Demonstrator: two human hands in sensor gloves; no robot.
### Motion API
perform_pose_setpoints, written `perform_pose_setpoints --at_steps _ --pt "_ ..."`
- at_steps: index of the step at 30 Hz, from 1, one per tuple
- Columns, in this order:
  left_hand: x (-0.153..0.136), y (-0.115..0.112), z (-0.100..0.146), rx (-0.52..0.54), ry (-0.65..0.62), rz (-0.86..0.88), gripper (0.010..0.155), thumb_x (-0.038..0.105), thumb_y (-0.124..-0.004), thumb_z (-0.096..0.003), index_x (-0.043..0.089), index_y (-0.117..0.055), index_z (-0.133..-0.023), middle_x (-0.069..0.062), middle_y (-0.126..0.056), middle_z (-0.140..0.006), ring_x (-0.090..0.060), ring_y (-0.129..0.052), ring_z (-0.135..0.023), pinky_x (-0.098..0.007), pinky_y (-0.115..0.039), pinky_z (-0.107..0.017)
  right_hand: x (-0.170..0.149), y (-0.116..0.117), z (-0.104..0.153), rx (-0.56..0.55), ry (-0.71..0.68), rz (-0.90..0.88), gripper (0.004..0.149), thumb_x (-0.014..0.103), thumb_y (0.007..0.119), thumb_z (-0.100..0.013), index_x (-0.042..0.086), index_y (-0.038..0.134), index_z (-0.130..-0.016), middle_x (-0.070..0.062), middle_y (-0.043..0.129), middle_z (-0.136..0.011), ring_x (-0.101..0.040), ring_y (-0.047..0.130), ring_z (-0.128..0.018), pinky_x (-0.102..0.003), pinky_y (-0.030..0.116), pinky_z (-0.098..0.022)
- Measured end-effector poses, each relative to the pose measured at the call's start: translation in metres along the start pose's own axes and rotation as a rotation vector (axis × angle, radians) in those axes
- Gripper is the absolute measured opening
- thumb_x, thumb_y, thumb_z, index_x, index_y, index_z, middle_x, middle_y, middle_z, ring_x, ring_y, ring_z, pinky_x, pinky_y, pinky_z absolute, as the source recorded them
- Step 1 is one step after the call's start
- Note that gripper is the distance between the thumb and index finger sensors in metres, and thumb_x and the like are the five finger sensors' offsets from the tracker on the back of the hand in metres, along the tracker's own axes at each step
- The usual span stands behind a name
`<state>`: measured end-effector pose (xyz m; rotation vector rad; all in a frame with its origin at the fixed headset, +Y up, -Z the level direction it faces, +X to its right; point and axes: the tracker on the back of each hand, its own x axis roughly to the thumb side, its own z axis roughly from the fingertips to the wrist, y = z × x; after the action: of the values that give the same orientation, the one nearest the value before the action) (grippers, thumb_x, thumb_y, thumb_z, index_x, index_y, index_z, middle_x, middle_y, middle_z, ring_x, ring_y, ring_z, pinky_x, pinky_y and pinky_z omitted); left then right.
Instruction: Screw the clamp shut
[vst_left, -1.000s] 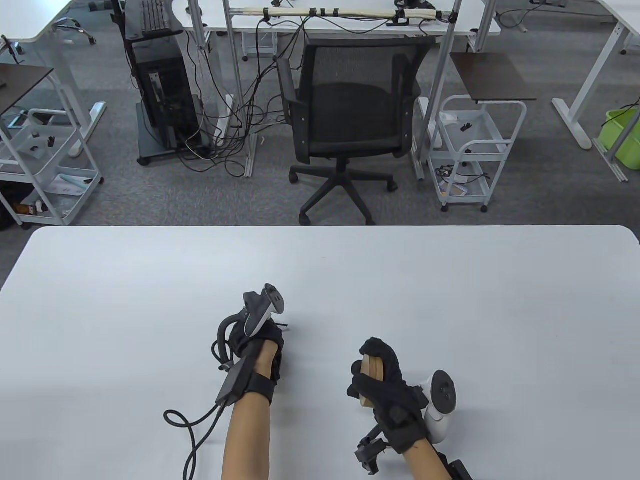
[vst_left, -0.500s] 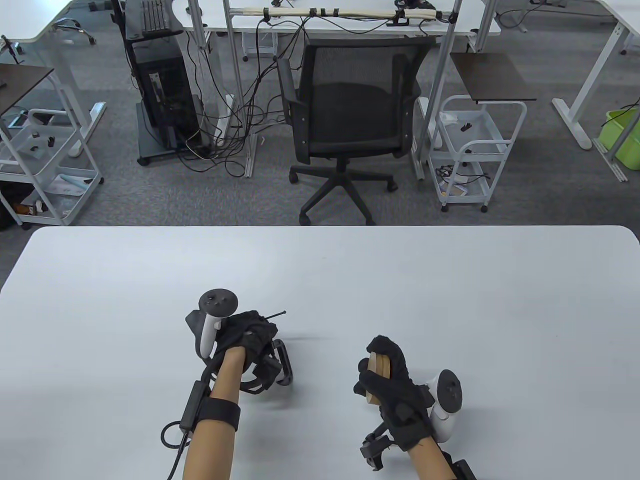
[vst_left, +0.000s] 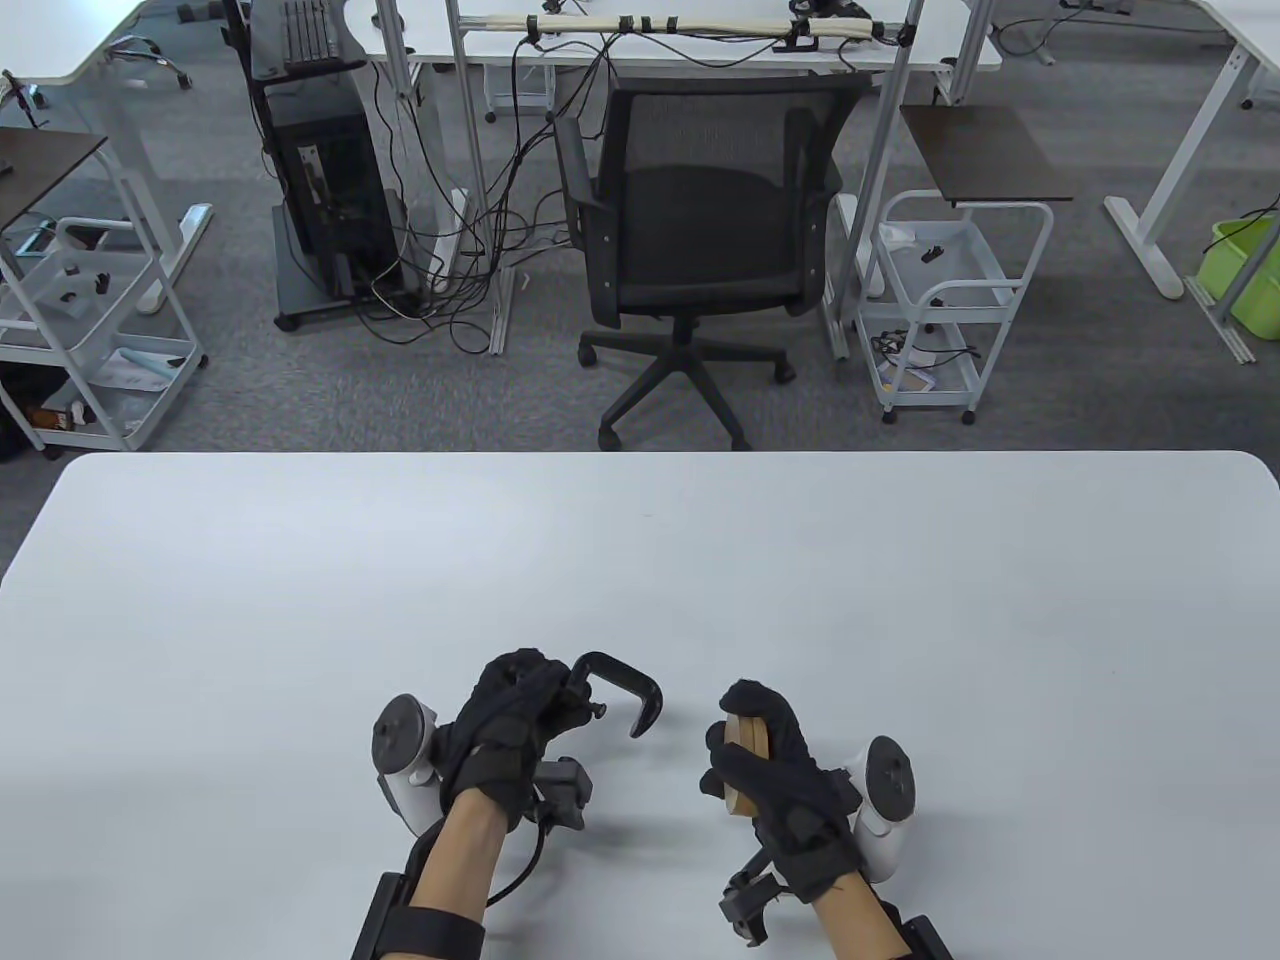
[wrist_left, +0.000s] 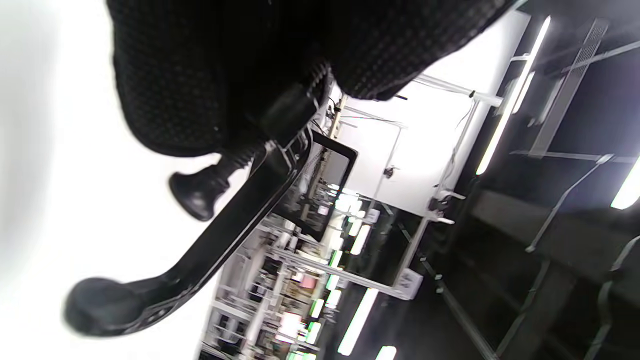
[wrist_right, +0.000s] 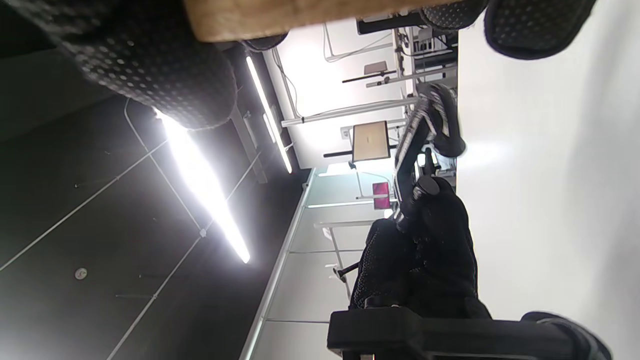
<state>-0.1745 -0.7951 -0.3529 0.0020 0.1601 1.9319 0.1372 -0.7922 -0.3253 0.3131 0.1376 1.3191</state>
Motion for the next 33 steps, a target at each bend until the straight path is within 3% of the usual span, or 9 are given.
perform_pose_setpoints --at_steps 3,11,19,24,27,30,33 --pt "-0.008 -0.006 0.008 -0.066 -0.037 0.08 0.037 0.031 -0.084 -0.0544 0.026 -0.068 -0.088 -0.005 -0.08 -0.095 -0.036 -0.094 -0.083 -0.046 -0.095 -0.057 -0.003 0.005 0.0 0.02 0.01 -0.004 0.071 0.053 0.091 -0.047 0.036 0.052 -0.104 -0.018 0.031 -0.113 -0.058 0.049 -0.087 -0.066 0.068 -0.049" --pt "-0.002 -0.021 0.021 -0.055 -0.135 0.214 0.036 0.03 -0.084 -0.0519 0.028 -0.067 -0.084 -0.002 -0.076 -0.098 -0.035 -0.091 -0.087 -0.044 -0.092 -0.06 -0.014 0.024 -0.001 0.077 0.048 -0.014 0.068 0.054 0.087 -0.05 0.037 0.051 -0.104 -0.02 0.019 -0.115 -0.058 0.046 -0.088 -0.066 0.066 -0.05" --pt "-0.013 -0.036 0.025 -0.111 -0.109 0.242 0.037 0.03 -0.081 -0.0515 0.028 -0.065 -0.084 -0.002 -0.073 -0.099 -0.035 -0.089 -0.089 -0.044 -0.091 -0.062 -0.02 0.048 -0.006 0.153 0.038 -0.027 0.069 0.054 0.089 -0.049 0.038 0.052 -0.105 -0.021 0.014 -0.115 -0.058 0.046 -0.089 -0.067 0.066 -0.051" --pt "-0.019 -0.049 0.026 -0.2 -0.084 0.171 0.037 0.031 -0.08 -0.0521 0.027 -0.064 -0.085 -0.004 -0.074 -0.099 -0.035 -0.09 -0.088 -0.044 -0.092 -0.061 -0.02 0.038 -0.009 0.113 0.041 -0.104 0.07 0.053 0.089 -0.049 0.036 0.052 -0.106 -0.01 0.017 -0.118 -0.058 0.044 -0.09 -0.068 0.064 -0.052" --pt "-0.024 -0.059 0.03 -0.279 -0.07 0.145 0.037 0.03 -0.076 -0.0536 0.026 -0.061 -0.087 -0.004 -0.071 -0.099 -0.034 -0.088 -0.089 -0.044 -0.091 -0.062 -0.017 0.026 -0.011 0.032 0.015 -0.125 0.07 0.052 0.09 -0.049 0.033 0.054 -0.106 -0.006 0.024 -0.117 -0.058 0.044 -0.091 -0.069 0.063 -0.052" --pt "-0.025 -0.065 0.029 -0.276 -0.076 0.143 0.037 0.03 -0.074 -0.0538 0.025 -0.058 -0.087 -0.004 -0.069 -0.099 -0.035 -0.087 -0.089 -0.044 -0.091 -0.062 -0.013 0.02 -0.012 0.016 -0.008 -0.098 0.071 0.052 0.091 -0.048 0.033 0.056 -0.106 0.007 0.032 -0.116 -0.057 0.044 -0.092 -0.069 0.063 -0.053" --pt "-0.023 -0.068 0.028 -0.313 -0.113 0.078 0.038 0.03 -0.072 -0.0538 0.025 -0.056 -0.088 -0.003 -0.068 -0.098 -0.034 -0.086 -0.088 -0.043 -0.091 -0.062 -0.011 0.014 -0.014 0.03 -0.007 -0.106 0.072 0.051 0.093 -0.046 0.032 0.057 -0.106 0.01 0.04 -0.115 -0.056 0.044 -0.092 -0.07 0.062 -0.053"
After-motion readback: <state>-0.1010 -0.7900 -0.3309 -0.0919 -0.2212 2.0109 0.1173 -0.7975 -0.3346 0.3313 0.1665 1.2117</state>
